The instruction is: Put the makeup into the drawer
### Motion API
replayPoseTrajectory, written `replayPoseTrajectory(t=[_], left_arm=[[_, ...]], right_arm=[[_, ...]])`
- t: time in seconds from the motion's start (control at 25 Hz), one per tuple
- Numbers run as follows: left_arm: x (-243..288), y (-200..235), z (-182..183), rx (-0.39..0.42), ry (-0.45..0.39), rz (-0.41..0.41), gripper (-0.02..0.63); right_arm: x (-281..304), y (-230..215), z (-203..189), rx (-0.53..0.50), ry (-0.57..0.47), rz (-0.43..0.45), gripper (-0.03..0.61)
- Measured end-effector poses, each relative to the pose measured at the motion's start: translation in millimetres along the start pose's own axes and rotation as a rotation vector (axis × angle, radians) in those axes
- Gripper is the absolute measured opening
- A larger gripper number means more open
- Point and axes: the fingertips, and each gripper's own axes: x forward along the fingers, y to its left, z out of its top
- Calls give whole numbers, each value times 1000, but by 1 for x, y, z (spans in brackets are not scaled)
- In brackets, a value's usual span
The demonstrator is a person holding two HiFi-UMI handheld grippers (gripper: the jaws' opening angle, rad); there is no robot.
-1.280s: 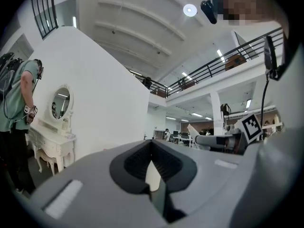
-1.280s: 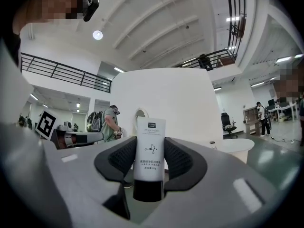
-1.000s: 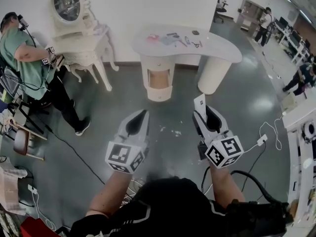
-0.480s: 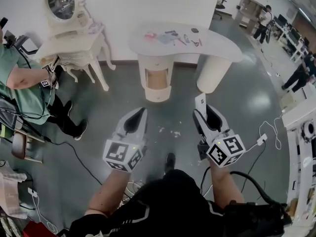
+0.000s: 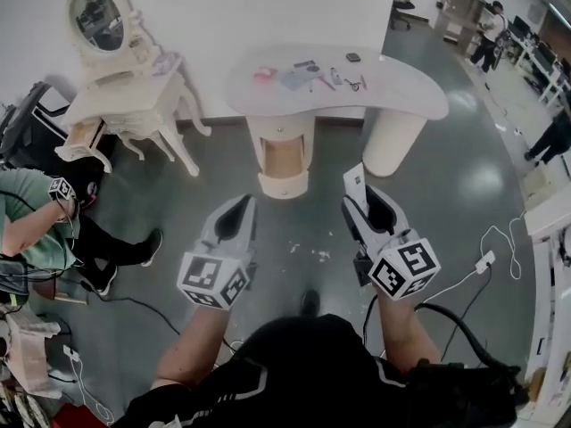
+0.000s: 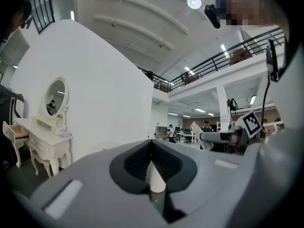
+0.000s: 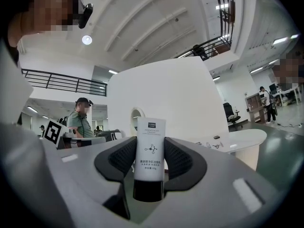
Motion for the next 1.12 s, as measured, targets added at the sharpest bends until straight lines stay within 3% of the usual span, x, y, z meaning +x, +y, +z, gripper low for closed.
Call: replayPoseTrajectory(t=[0.44,1.12], left_arm=[[65,21,-6,20,46,64,0],[161,147,19,10,-21,25,0]], right_arm=[[57,-55,1,7,22,69,184],[210,-79,19,-29,44,34,184]])
